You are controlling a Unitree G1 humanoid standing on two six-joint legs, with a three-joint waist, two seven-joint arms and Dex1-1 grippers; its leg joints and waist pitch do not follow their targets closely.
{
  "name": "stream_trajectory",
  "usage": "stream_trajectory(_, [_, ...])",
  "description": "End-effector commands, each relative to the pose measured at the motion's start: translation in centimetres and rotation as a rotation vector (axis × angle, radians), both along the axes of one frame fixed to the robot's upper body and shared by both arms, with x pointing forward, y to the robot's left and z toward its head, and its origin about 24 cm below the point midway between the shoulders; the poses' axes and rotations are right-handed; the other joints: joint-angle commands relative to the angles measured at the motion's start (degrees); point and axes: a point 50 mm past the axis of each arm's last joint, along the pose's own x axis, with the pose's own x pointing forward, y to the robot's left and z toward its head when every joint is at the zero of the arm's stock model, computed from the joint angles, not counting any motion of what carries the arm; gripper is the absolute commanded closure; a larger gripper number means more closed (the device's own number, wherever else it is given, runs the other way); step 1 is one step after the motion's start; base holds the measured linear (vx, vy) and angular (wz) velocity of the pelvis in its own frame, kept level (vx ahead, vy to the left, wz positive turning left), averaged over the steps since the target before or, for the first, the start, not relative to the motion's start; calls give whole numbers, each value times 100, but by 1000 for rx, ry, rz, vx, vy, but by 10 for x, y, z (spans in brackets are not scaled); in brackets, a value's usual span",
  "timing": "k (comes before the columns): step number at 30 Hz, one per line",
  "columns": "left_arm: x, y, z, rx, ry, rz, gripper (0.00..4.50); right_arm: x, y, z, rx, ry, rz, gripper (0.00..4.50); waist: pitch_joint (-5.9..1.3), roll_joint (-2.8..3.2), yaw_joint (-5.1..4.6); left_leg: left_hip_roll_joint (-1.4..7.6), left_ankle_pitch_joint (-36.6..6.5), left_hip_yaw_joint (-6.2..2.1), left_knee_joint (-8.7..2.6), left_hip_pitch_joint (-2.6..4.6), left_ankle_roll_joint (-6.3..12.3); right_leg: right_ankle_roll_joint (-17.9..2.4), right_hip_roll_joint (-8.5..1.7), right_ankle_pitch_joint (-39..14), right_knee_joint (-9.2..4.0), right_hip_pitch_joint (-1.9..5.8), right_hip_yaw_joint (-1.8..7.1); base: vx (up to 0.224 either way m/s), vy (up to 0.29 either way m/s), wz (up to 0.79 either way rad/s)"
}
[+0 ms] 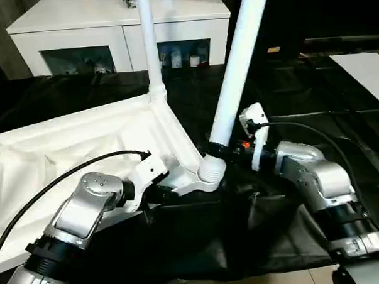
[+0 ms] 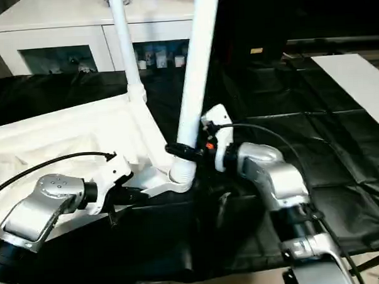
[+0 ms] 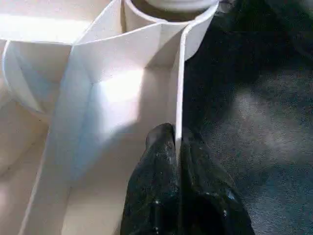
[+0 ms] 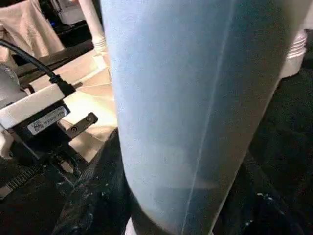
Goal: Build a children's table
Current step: Rotate leg to tighten
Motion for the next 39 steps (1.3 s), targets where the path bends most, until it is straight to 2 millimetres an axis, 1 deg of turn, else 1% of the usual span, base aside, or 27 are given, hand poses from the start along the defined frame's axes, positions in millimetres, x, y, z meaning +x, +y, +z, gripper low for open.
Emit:
stream_trajectory(1, [-1,1,4,-11,-6,9,450,0,-1,-3,12,35,9,267,-400,-38,51,23,-812,75,-376,40,236,-1459,-226,-361,-309,307,141,0,0,0])
stream_trajectory(4, [0,1,5,-14,-7,14,450,-1,0,-9,20,62,15,267,-403,-43,54,14,-772,77,-371,34,248,-1472,-224,-259,-301,319,140,0,0,0])
stream_trajectory(5, [0,1,5,-15,-7,14,450,-1,0,-10,19,64,13,267,-405,-24,52,16,-794,75,-371,37,236,-1479,-226,-264,-304,314,138,0,0,0])
stream_trajectory(6, [0,1,5,-16,-7,14,450,-1,-1,-11,17,64,11,267,-406,-30,51,15,-802,75,-371,36,231,-1484,-226,-264,-304,317,138,0,0,0])
stream_trajectory(9, [1,1,6,-16,-8,15,450,0,-2,-14,15,63,-17,267,-407,-30,49,14,-833,72,-372,40,207,-1502,-224,-276,-303,318,135,0,0,0])
stream_trajectory(10, [1,1,7,-16,-12,19,450,1,-4,-17,17,65,-36,267,-409,-18,50,16,-834,72,-370,40,200,-1508,-227,-258,-300,316,138,0,0,0])
stream_trajectory(11, [2,1,7,-16,-14,22,450,0,-5,-19,18,64,-44,267,-410,-23,52,16,-838,73,-370,44,195,-1511,-226,-261,-302,314,135,0,0,0])
stream_trajectory(13, [3,1,8,-17,-20,27,450,-1,-6,-22,27,61,-60,267,-418,-28,59,13,-788,77,-361,40,206,-1525,-228,-188,-294,323,139,0,0,0])
stream_trajectory(14, [4,1,8,-20,-23,31,450,-1,-7,-24,40,60,-75,267,-418,-15,63,8,-748,69,-363,34,218,-1527,-221,-130,-285,332,134,0,0,0])
stream_trajectory(15, [4,1,8,-22,-25,33,450,-1,-7,-24,47,62,-81,267,-420,-20,59,7,-742,73,-360,33,227,-1527,-222,-112,-287,332,135,0,0,0])
stream_trajectory(16, [4,0,9,-24,-27,37,450,-2,-7,-26,58,64,-90,267,-417,-24,61,8,-767,76,-360,38,232,-1527,-223,-132,-292,326,136,0,0,0])
stream_trajectory(17, [5,1,9,-25,-30,41,450,-2,-8,-30,66,67,-113,267,-418,15,68,11,-797,69,-360,39,222,-1527,-230,-159,-289,325,136,0,0,0])
stream_trajectory(19, [6,1,9,-24,-32,43,450,-3,-9,-32,71,72,-127,267,-416,-10,50,8,-869,68,-368,38,204,-1526,-221,-214,-297,329,131,0,0,0])
stream_trajectory(21, [7,1,10,-23,-33,46,450,-3,-9,-35,70,68,-139,267,-407,20,40,9,-981,65,-373,47,168,-1523,-221,-334,-311,320,129,0,0,0])
stream_trajectory(22, [8,2,10,-22,-34,46,450,-3,-8,-35,67,64,-143,267,-404,13,35,10,-1041,66,-378,51,157,-1516,-220,-405,-320,316,130,0,0,0])
stream_trajectory(24, [10,2,11,-19,-41,52,450,-7,-8,-37,28,38,-126,267,-401,37,42,12,-1081,62,-380,52,128,-1492,-222,-453,-325,314,131,0,0,0])
stream_trajectory(25, [10,2,11,-18,-43,53,450,-10,-7,-38,13,29,-110,267,-398,25,47,13,-1076,62,-384,50,118,-1459,-217,-445,-328,321,134,0,0,0])
stream_trajectory(26, [11,2,11,-17,-45,56,450,-12,-7,-38,-4,17,-97,267,-401,34,47,11,-1072,55,-386,49,114,-1453,-215,-432,-323,322,132,0,0,0])
stream_trajectory(27, [12,2,11,-17,-47,57,450,-13,-7,-38,-14,10,-90,267,-403,30,48,13,-1078,57,-387,54,116,-1448,-212,-423,-326,320,132,0,0,0])
stream_trajectory(28, [12,2,12,-17,-48,58,450,-16,-6,-38,-36,-2,-81,267,-408,55,53,11,-1057,51,-382,54,112,-1457,-213,-371,-313,323,133,0,0,0])
stream_trajectory(30, [12,2,12,-15,-50,57,450,-19,-6,-39,-107,-31,-59,267,-404,40,57,11,-1051,55,-381,52,112,-1439,-205,-313,-320,325,133,0,0,0])
stream_trajectory(31, [12,2,12,-14,-51,56,450,-21,-6,-40,-144,-45,-45,267,-395,39,65,9,-1082,54,-385,49,102,-1415,-204,-376,-326,322,133,0,0,0])
stream_trajectory(32, [13,2,12,-12,-51,57,450,-22,-6,-42,-190,-62,-25,267,-390,81,57,6,-1196,53,-391,60,71,-1394,-207,-489,-342,313,135,0,0,0])
stream_trajectory(33, [13,2,12,-12,-51,57,450,-23,-6,-42,-193,-63,-24,267,-389,65,53,4,-1248,54,-393,64,61,-1389,-206,-546,-352,314,135,0,0,0])
stream_trajectory(35, [13,2,12,-9,-52,55,450,-24,-5,-42,-213,-68,-14,267,-383,63,48,7,-1374,49,-404,67,41,-1377,-208,-696,-360,312,141,0,0,0])
stream_trajectory(36, [14,2,12,-4,-53,52,450,-26,-3,-43,-249,-71,15,267,-384,69,52,9,-1409,46,-405,73,39,-1370,-209,-732,-366,309,142,0,0,0])
stream_trajectory(39, [14,2,12,-2,-54,49,450,-27,-2,-44,-260,-63,28,267,-386,53,55,14,-1392,42,-409,72,45,-1363,-206,-699,-359,311,144,0,0,0])
